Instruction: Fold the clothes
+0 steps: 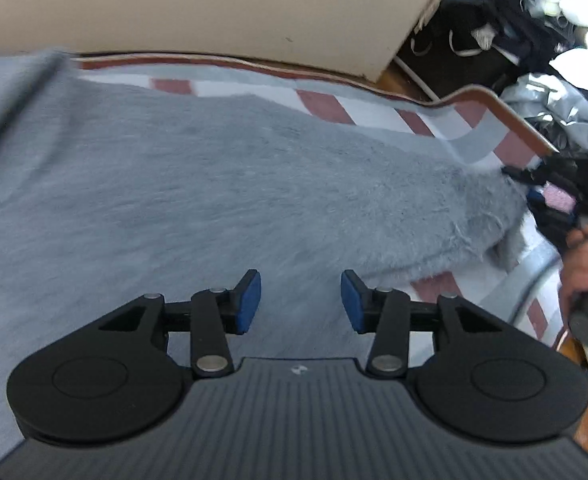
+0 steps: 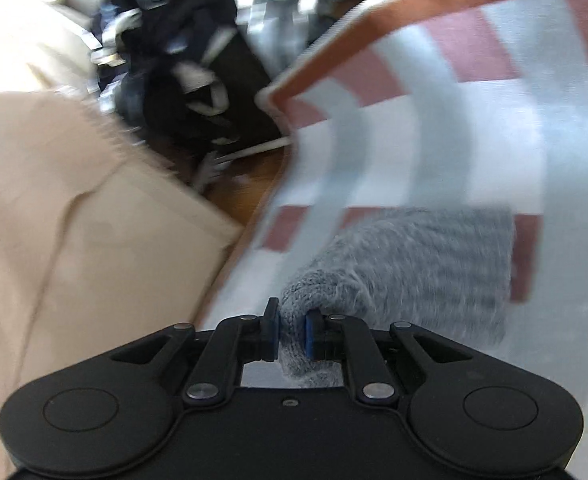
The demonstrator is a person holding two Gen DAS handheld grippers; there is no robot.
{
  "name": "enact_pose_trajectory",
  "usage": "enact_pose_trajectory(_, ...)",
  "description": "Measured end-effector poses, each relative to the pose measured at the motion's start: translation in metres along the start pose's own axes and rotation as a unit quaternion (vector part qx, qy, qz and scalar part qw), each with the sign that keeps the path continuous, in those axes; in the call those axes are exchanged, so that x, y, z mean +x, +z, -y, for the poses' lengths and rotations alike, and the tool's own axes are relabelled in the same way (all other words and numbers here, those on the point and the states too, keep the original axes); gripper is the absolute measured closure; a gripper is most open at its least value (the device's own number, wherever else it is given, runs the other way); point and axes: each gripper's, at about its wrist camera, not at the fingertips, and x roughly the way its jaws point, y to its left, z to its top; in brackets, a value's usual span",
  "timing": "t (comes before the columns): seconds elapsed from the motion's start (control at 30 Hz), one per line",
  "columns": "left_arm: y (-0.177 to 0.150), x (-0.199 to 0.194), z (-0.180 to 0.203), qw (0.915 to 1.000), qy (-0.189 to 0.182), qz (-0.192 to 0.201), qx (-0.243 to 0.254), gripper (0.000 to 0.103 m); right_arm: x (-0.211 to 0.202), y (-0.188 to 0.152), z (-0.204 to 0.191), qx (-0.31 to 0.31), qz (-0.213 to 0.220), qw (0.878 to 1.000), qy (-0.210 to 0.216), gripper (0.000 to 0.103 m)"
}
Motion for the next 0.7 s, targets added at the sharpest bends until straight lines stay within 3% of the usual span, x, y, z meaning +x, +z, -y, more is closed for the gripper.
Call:
enact_pose_trajectory(0.07,-0.012,-0.03,-0.014,0.9992,0.038,0.01,-0.001,0.059,-0.004,-0.017,-0.027,-0.036,-0.009,0.999,0.033,0.088)
enact_pose_trajectory(0.13,-0.024,-0.06,-0.031,0.9965,0.081,0.018,-0.011,0.059,-0.016,-0.049,-0.068,-0.11,-0.004,0.992,0.069,0.088)
enact_pose_trajectory(0.23,-0.038,-0.109,-0.07,0.9896,0.104,0.053,-0.084,0.059,-0.051,-0.105,-0.132,-0.212,0.0,0.964,0.158,0.088)
enact_pose_trajectory(0.27,-0.041,-0.124,-0.083,0.9858,0.11,0.068,-0.107,0.059,-0.067,-0.125,-0.154,-0.258,-0.004,0.945,0.202,0.088)
enact_pose_trajectory(0.37,-0.041,-0.158,-0.124,0.9721,0.137,0.107,-0.157,0.059,-0.109,-0.202,-0.209,-0.452,-0.006,0.849,0.272,0.087)
enact_pose_trajectory(0.47,-0.042,-0.178,-0.144,0.9644,0.155,0.118,-0.178,0.059,-0.101,-0.278,-0.22,-0.543,-0.118,0.779,0.29,0.086)
enact_pose_trajectory(0.57,-0.047,-0.181,-0.146,0.9641,0.156,0.118,-0.179,0.059,-0.071,-0.341,-0.204,-0.615,-0.233,0.711,0.247,0.086)
enact_pose_trajectory(0.6,-0.047,-0.179,-0.145,0.965,0.153,0.116,-0.179,0.059,-0.068,-0.347,-0.198,-0.623,-0.254,0.702,0.233,0.084)
enact_pose_trajectory(0.67,-0.047,-0.173,-0.141,0.9682,0.143,0.109,-0.173,0.058,-0.077,-0.33,-0.195,-0.606,-0.276,0.71,0.23,0.078)
enact_pose_trajectory(0.7,-0.048,-0.169,-0.139,0.9697,0.141,0.105,-0.17,0.055,-0.081,-0.321,-0.193,-0.597,-0.286,0.714,0.229,0.063)
